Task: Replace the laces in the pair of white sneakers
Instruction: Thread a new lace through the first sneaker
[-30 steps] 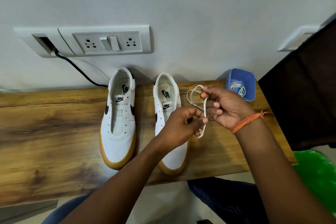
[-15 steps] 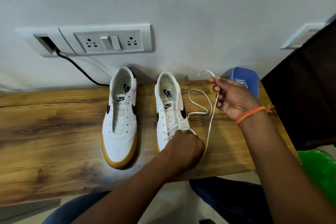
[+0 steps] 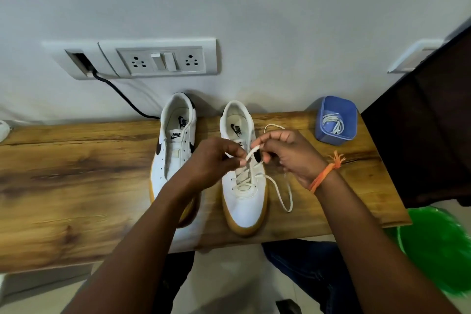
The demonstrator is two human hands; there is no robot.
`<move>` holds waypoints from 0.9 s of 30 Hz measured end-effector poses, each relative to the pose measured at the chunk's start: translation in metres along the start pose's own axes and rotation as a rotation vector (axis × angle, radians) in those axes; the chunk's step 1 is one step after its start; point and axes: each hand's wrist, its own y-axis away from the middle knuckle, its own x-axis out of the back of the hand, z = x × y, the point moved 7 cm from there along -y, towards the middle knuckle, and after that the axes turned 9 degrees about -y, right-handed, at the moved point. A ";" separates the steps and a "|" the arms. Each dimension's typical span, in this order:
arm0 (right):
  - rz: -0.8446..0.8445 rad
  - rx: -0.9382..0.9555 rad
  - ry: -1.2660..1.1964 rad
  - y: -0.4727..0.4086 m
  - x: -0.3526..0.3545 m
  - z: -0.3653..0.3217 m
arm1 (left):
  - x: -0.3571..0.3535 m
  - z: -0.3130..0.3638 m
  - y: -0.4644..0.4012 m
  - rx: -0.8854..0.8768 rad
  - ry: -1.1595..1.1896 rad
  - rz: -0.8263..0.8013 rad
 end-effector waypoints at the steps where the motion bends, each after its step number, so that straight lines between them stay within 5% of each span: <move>1: -0.010 -0.014 -0.026 0.004 -0.001 0.001 | 0.000 0.002 0.006 -0.024 -0.068 -0.014; 8: 0.074 -0.002 0.182 0.019 0.003 0.020 | 0.002 -0.017 0.036 0.173 0.118 -0.140; 14: 0.118 0.128 0.551 0.003 0.002 0.025 | 0.015 -0.031 0.047 0.334 0.095 0.086; 16: 0.129 0.260 0.526 0.001 -0.002 0.014 | 0.015 -0.029 0.038 0.327 0.149 0.051; 21: -0.182 0.282 0.218 0.002 -0.040 0.010 | 0.013 -0.019 0.009 0.252 0.328 -0.029; 24: -0.115 0.260 0.112 -0.005 -0.036 0.010 | 0.012 -0.024 0.005 0.296 0.439 -0.039; 27: -0.003 0.335 0.400 -0.010 -0.025 0.014 | 0.013 -0.034 0.006 0.397 0.483 0.003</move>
